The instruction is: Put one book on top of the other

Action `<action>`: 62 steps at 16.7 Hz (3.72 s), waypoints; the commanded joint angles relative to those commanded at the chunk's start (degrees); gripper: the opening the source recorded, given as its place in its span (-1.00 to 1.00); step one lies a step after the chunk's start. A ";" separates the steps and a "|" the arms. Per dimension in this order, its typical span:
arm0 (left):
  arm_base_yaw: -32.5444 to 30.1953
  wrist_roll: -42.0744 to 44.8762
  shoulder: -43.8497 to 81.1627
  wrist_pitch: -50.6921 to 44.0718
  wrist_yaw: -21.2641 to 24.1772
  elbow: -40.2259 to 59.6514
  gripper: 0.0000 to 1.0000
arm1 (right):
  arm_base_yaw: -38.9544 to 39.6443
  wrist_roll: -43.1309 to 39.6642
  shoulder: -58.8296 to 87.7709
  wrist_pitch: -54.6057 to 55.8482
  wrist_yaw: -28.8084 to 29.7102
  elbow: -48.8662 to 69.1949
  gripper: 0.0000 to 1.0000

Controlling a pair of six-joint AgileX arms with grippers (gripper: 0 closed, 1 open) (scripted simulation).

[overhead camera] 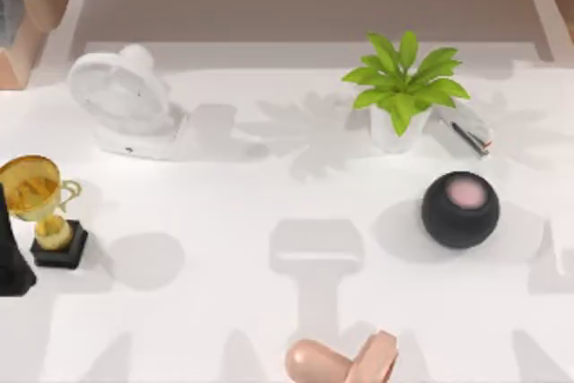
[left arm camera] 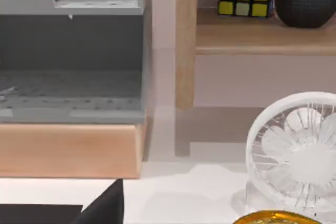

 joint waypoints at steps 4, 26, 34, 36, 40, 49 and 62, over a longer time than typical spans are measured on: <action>0.49 0.00 1.76 0.71 0.54 1.59 1.00 | 0.00 0.00 0.00 0.00 0.00 0.00 1.00; 21.61 0.09 108.85 31.35 23.75 76.18 1.00 | 0.00 0.00 0.00 0.00 0.00 0.00 1.00; 23.18 0.10 115.95 33.61 25.47 81.71 1.00 | 0.00 0.00 0.00 0.00 0.00 0.00 1.00; 22.85 0.11 115.92 33.44 25.32 81.62 1.00 | 0.00 0.00 0.00 0.00 0.00 0.00 1.00; 22.35 0.07 118.72 32.23 24.67 85.91 1.00 | 0.00 0.00 0.00 0.00 0.00 0.00 1.00; 21.60 0.03 121.67 30.66 23.98 90.43 0.85 | 0.00 0.00 0.00 0.00 0.00 0.00 1.00; 21.60 0.03 121.67 30.66 23.98 90.43 -1.00 | 0.00 0.00 0.00 0.00 0.00 0.00 1.00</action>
